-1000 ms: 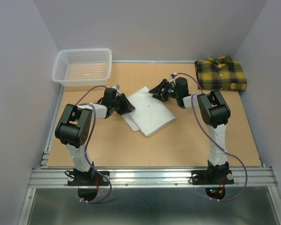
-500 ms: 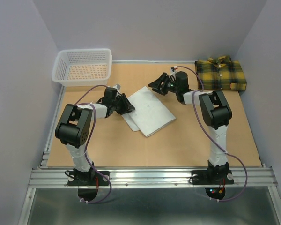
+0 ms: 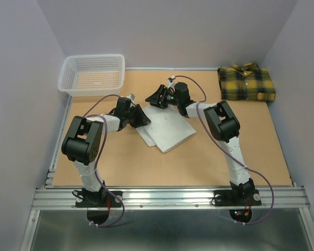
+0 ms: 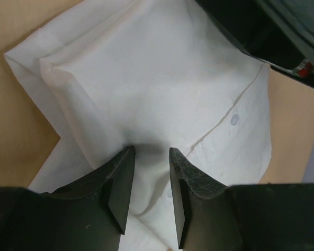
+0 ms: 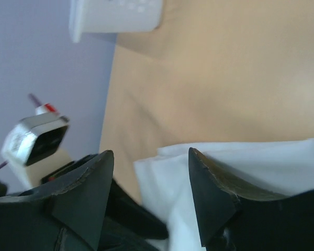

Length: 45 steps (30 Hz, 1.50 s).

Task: Fold and stack the long sleeve shirts
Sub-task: Fold the shirt

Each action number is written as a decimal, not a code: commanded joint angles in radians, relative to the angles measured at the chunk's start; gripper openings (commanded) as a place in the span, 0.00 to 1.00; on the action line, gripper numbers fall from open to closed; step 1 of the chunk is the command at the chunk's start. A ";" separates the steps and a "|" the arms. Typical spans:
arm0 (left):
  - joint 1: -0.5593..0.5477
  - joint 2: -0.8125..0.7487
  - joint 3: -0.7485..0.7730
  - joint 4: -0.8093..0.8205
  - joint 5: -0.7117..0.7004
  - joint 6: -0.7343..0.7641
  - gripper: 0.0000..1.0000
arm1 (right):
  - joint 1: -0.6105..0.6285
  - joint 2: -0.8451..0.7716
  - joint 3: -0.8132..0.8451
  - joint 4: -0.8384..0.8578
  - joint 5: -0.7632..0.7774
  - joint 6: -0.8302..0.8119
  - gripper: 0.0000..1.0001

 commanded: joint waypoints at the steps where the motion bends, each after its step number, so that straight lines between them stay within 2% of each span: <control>1: 0.001 0.034 -0.042 -0.181 -0.070 0.052 0.45 | -0.024 0.073 0.120 0.000 0.062 -0.001 0.64; 11: 0.002 0.024 -0.076 -0.186 -0.077 0.050 0.45 | -0.139 0.101 0.082 -0.089 0.246 -0.029 0.65; 16: 0.002 0.016 -0.057 -0.207 -0.097 0.067 0.45 | -0.182 0.058 0.072 -0.163 0.239 -0.099 0.65; 21: 0.001 -0.009 0.047 -0.293 -0.158 0.124 0.48 | -0.199 -0.133 -0.033 -0.249 0.236 -0.257 0.66; 24: 0.001 -0.036 0.125 -0.366 -0.223 0.157 0.52 | -0.212 -0.297 -0.224 -0.293 0.265 -0.326 0.66; 28: 0.001 -0.116 0.194 -0.443 -0.287 0.177 0.70 | -0.217 -0.455 -0.344 -0.444 0.279 -0.457 0.64; 31: -0.001 -0.169 0.210 -0.483 -0.321 0.171 0.76 | -0.217 -0.564 -0.415 -0.550 0.260 -0.526 0.62; 32: -0.001 -0.182 0.202 -0.498 -0.333 0.162 0.76 | -0.216 -0.588 -0.457 -0.574 0.257 -0.553 0.58; 37: -0.005 -0.231 0.122 -0.502 -0.352 0.128 0.75 | -0.185 -0.700 -0.567 -0.635 0.221 -0.567 0.43; 41: -0.008 -0.223 0.044 -0.447 -0.349 0.101 0.70 | -0.113 -0.704 -0.600 -0.646 0.234 -0.581 0.43; 45: -0.008 -0.176 0.046 -0.406 -0.372 0.098 0.62 | -0.073 -0.677 -0.622 -0.643 0.280 -0.595 0.41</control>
